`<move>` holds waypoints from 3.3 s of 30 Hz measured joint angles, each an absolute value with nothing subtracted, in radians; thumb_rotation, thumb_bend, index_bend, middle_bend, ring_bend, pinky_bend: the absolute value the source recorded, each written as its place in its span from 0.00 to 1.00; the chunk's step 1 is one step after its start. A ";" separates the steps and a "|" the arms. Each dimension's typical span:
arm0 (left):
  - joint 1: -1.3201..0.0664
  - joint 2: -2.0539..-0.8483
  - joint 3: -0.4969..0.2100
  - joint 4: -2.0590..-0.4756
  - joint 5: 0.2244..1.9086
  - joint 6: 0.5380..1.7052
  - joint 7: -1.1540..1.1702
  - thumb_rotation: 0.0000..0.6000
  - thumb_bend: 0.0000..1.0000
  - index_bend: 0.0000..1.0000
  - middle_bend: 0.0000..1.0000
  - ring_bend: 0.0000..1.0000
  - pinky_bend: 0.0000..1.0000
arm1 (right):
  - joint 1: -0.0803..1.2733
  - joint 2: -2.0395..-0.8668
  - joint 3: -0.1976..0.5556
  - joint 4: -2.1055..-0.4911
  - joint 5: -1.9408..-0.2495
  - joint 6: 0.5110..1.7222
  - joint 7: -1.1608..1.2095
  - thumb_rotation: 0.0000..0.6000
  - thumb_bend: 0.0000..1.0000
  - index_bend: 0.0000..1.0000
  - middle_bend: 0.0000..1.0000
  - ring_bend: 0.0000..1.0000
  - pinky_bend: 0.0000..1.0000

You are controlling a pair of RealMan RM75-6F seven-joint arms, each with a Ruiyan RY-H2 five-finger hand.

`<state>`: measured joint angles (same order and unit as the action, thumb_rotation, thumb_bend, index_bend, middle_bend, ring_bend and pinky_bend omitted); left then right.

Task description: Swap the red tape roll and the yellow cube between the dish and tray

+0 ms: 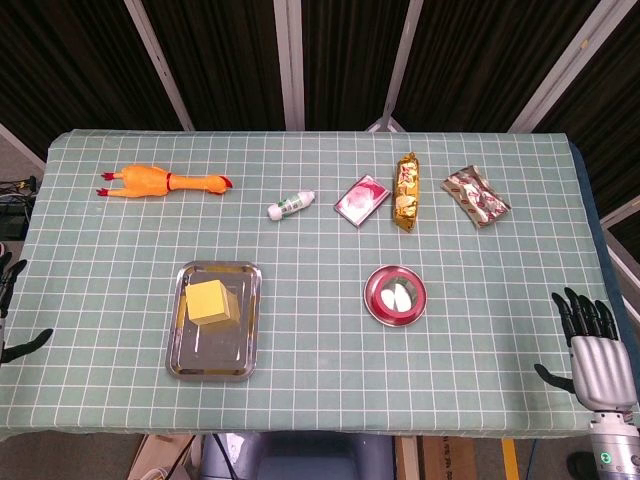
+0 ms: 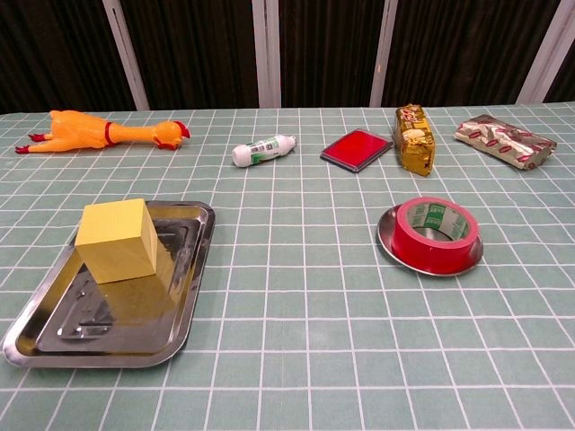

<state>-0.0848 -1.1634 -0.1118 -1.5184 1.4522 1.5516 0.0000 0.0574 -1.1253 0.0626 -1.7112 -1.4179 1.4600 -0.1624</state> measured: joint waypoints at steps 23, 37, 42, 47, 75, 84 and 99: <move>-0.078 -1.172 -0.127 -1.530 1.412 1.553 0.027 1.00 0.10 0.09 0.00 0.00 0.03 | 0.340 -1.141 0.109 -1.991 -1.263 1.050 -0.371 1.00 0.04 0.00 0.00 0.00 0.00; -0.066 -1.163 -0.136 -1.530 1.400 1.572 0.023 1.00 0.10 0.09 0.00 0.00 0.03 | 0.654 -1.329 0.228 -1.998 -0.782 0.983 -0.636 1.00 0.03 0.00 0.00 0.00 0.00; -0.061 -1.160 -0.141 -1.529 1.394 1.579 0.019 1.00 0.10 0.09 0.00 0.00 0.03 | 0.753 -1.388 0.238 -1.900 -0.661 0.942 -0.665 1.00 0.04 0.00 0.00 0.00 0.00; -0.059 -1.160 -0.145 -1.529 1.390 1.582 0.021 1.00 0.10 0.09 0.00 0.00 0.03 | 0.808 -1.419 0.224 -1.832 -0.606 0.918 -0.674 1.00 0.03 0.00 0.00 0.00 0.00; -0.058 -1.171 -0.150 -1.539 1.377 1.582 0.058 1.00 0.10 0.10 0.00 0.00 0.04 | 0.885 -1.396 0.142 -1.713 -0.561 0.880 -0.578 1.00 0.03 0.08 0.04 0.07 0.06; -0.059 -1.173 -0.153 -1.541 1.371 1.578 0.064 1.00 0.10 0.10 0.00 0.00 0.04 | 0.882 -1.428 0.128 -1.662 -0.592 0.910 -0.554 1.00 0.13 0.20 0.14 0.21 0.18; -0.059 -1.175 -0.153 -1.547 1.368 1.575 0.070 1.00 0.10 0.11 0.00 0.00 0.04 | 0.888 -1.431 0.108 -1.637 -0.615 0.908 -0.534 1.00 0.26 0.29 0.22 0.39 0.50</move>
